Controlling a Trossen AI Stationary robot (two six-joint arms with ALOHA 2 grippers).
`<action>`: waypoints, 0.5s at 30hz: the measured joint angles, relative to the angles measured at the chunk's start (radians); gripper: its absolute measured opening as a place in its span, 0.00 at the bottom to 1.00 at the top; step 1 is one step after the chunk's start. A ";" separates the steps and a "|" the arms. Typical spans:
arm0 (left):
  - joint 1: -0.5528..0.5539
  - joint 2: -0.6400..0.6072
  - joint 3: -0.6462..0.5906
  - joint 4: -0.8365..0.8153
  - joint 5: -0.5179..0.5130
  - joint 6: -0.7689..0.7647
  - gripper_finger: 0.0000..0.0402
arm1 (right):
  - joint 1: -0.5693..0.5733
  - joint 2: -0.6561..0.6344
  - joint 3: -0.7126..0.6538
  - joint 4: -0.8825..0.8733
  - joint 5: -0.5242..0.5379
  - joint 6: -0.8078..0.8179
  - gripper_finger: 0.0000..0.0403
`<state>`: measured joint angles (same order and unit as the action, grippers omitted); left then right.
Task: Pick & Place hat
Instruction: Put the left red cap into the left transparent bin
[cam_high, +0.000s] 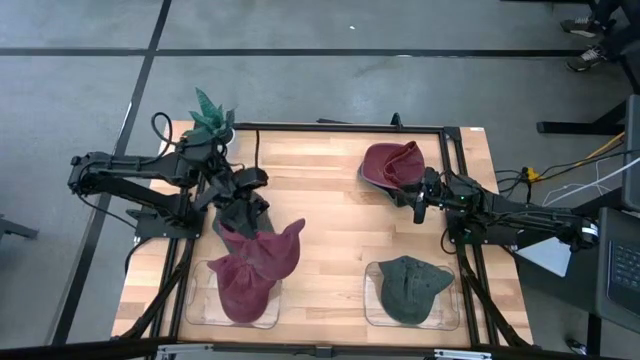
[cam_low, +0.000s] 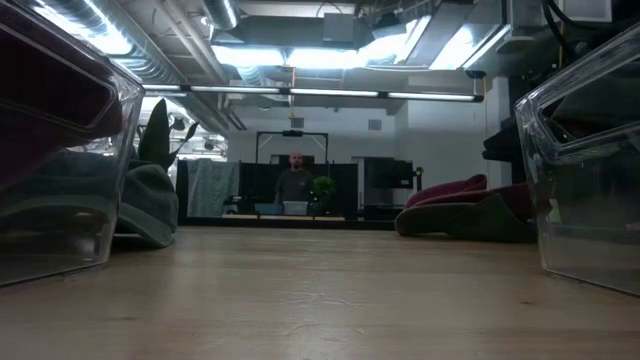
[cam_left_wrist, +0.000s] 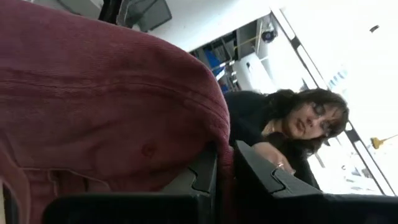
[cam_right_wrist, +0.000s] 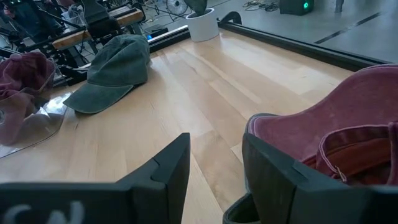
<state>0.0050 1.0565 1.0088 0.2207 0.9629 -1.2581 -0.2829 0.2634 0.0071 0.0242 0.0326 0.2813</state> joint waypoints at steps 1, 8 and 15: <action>-0.015 0.000 0.000 -0.015 -0.013 0.013 0.08 | 0.000 0.000 0.000 0.000 0.000 0.000 0.37; -0.138 0.000 0.000 -0.120 -0.192 0.110 0.08 | 0.000 0.000 0.000 0.000 0.000 0.002 0.37; -0.275 0.000 0.000 -0.204 -0.407 0.106 0.08 | 0.000 0.000 0.000 0.000 0.000 0.000 0.37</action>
<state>-0.2698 1.0565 1.0088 0.0169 0.5556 -1.1521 -0.2830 0.2634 0.0071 0.0242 0.0326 0.2812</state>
